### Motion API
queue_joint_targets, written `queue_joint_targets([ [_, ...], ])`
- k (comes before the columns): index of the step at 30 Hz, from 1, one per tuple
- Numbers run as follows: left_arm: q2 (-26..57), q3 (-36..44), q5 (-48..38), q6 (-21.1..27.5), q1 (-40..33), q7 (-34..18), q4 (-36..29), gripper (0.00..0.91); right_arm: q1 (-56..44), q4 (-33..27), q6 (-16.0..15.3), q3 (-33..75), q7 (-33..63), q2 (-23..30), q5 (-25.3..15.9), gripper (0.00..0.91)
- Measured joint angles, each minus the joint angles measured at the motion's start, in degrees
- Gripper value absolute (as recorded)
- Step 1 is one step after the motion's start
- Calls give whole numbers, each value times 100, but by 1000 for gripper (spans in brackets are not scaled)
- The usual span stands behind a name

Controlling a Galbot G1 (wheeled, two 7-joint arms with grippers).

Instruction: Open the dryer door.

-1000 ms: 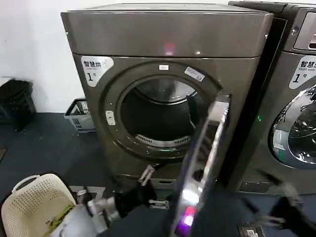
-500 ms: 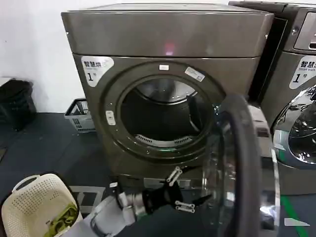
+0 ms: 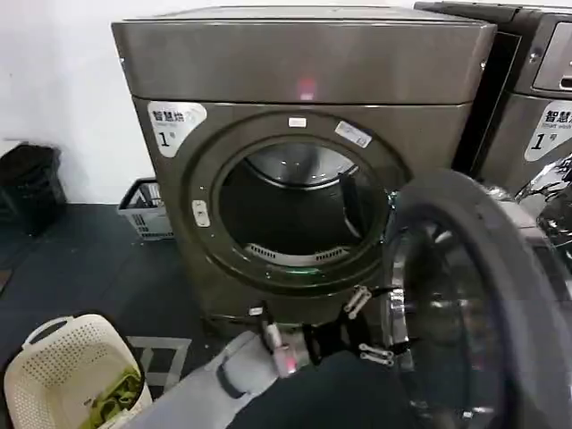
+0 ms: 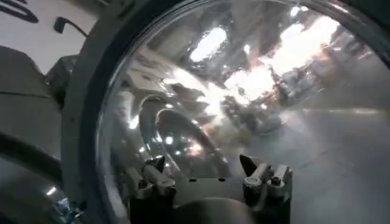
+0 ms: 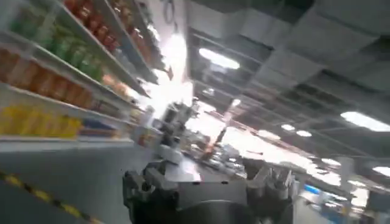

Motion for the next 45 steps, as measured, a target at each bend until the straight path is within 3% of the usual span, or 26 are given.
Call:
queue_joint_targets([
  [3, -189, 130, -2, 4, -167, -11, 225, 907, -9, -250, -225, 235, 32, -54, -50, 907],
  [6, -392, 266, -2, 24, -334, -12, 444, 907, -7, -427, -259, 427, 84, -127, -155, 907],
  [14, -787, 408, 9, 95, -610, -26, 944, 907, -28, -383, -212, 567, 76, -100, -143, 907],
  [20, -1070, 447, 145, 449, -808, -353, 1215, 907, -48, -331, -177, 590, 72, -69, -134, 907],
  [29, -1486, 546, -17, 466, -1142, -370, 1704, 907, -78, -292, -122, 623, 68, -42, -109, 907],
  [39, -1528, 583, -43, 445, -1198, -353, 1764, 907, -80, -279, -82, 619, 46, -22, -99, 907],
  [45, -1346, 589, -146, 535, -1039, -219, 1475, 907, -39, -230, -64, 606, 2, -28, -87, 907],
])
